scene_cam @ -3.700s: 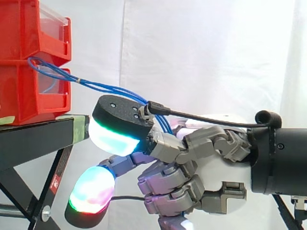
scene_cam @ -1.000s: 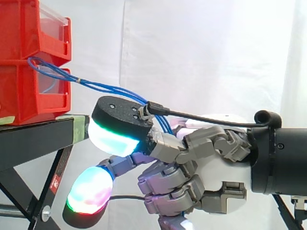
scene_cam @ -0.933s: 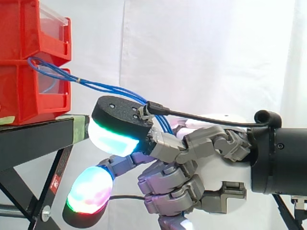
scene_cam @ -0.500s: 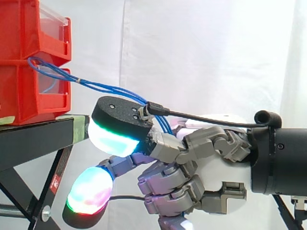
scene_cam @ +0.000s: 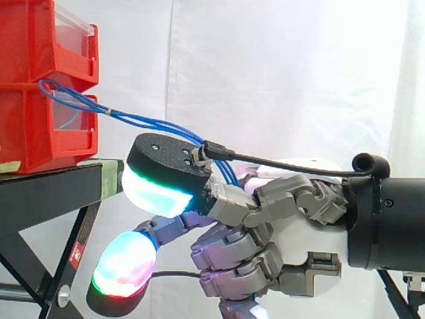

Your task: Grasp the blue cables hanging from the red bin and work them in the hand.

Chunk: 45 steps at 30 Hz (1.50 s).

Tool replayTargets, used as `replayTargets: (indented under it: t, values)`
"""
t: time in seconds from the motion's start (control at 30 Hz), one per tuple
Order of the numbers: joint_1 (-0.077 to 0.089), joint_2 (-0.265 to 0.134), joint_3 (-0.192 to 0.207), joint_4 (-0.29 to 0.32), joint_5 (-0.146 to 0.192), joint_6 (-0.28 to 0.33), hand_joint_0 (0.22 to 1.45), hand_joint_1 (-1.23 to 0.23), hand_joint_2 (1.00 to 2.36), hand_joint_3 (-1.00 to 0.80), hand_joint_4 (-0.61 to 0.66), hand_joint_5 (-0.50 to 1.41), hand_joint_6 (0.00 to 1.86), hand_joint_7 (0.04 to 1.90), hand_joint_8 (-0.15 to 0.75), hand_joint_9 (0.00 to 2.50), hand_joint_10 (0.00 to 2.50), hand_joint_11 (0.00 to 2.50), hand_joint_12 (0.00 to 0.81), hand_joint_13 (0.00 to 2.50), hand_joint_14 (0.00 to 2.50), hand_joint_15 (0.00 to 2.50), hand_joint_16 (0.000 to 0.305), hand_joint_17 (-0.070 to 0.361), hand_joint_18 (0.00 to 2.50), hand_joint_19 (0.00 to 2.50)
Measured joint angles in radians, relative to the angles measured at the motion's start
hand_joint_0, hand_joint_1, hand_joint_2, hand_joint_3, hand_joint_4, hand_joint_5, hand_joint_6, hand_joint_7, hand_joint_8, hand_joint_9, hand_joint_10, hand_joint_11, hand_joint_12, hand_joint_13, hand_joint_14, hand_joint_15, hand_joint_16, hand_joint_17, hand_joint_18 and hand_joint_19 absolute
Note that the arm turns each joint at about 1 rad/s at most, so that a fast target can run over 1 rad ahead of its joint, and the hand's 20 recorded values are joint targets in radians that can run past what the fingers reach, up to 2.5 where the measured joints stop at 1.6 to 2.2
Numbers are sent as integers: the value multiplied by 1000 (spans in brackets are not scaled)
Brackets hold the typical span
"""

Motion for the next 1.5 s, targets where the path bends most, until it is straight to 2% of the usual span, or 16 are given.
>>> replayTargets:
  t: [0.5, 0.73, 0.87, 1.07, 1.5]
  values:
    - [1, 0, 0, -15, -1, 0, 808, -559, 1005, -875, 258, 60, 480, 1240, 577, 1926, 2500, 2500, 723, 2079, 2500, 2087, 213, 160, 2500, 736]
    - [1, 0, 1, -76, -4, 13, 808, -558, 1006, -877, 252, 55, 486, 1240, 577, 1926, 2500, 2500, 723, 2079, 2500, 2087, 213, 160, 2500, 736]
    - [1, 2, 16, -127, -9, 27, 807, -557, 1005, -878, 248, 48, 503, 1235, 577, 1926, 2500, 2500, 723, 2079, 2500, 2087, 213, 160, 2500, 736]
    - [1, 30, 28, -170, -16, 33, 806, -557, 1004, -884, 245, 43, 513, 1232, 577, 1926, 2500, 2500, 723, 2079, 2500, 2087, 213, 160, 2500, 736]
    - [-8, 86, 29, -182, -17, 32, 803, -556, 1004, -894, 235, 27, 556, 1210, 577, 1926, 2500, 2500, 723, 2079, 2500, 2087, 213, 160, 2500, 736]
